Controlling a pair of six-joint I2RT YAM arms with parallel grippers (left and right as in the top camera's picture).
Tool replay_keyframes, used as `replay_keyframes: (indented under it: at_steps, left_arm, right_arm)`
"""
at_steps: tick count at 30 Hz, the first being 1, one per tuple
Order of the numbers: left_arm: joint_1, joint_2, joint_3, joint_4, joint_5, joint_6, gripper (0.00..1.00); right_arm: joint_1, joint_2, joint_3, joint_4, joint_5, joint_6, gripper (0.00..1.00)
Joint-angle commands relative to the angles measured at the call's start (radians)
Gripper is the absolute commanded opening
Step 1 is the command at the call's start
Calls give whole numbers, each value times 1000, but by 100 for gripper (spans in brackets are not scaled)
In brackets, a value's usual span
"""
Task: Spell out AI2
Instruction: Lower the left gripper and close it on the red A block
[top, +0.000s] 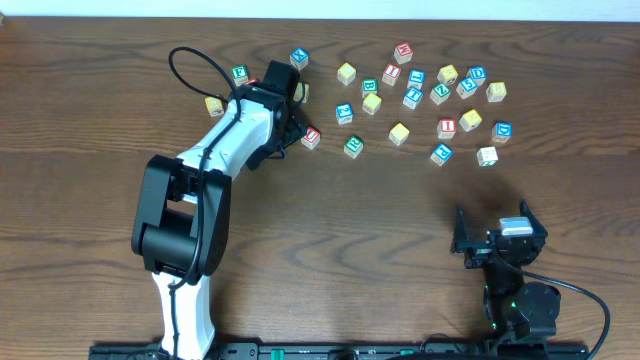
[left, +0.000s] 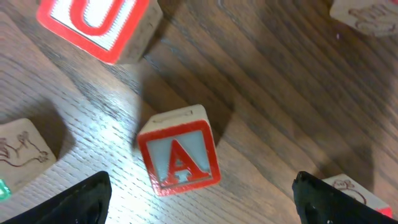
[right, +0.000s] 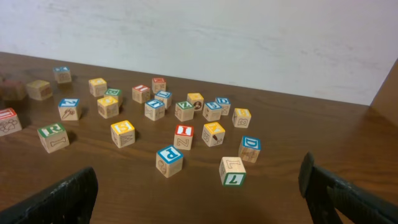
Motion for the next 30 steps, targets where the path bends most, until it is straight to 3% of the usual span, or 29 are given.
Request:
replay_keyframes:
  at_steps: [1,8,28,30]
  left_arm:
    - [5,6,0,0,-57,-24,91]
    - [16,6,0,0,-61,-68,86]
    - [35,6,-32,17,-60,-69,86]
    - [35,6,-33,19,-60,-69,81]
  right_arm:
    - [-5,-6,-1,-6,3,14,99]
    - [-5,-6,-1,-6,3,14,99]
    - [-5,-6,-1,-6,3,14,99]
    - [-5,-6,-1,-6,3,14,99]
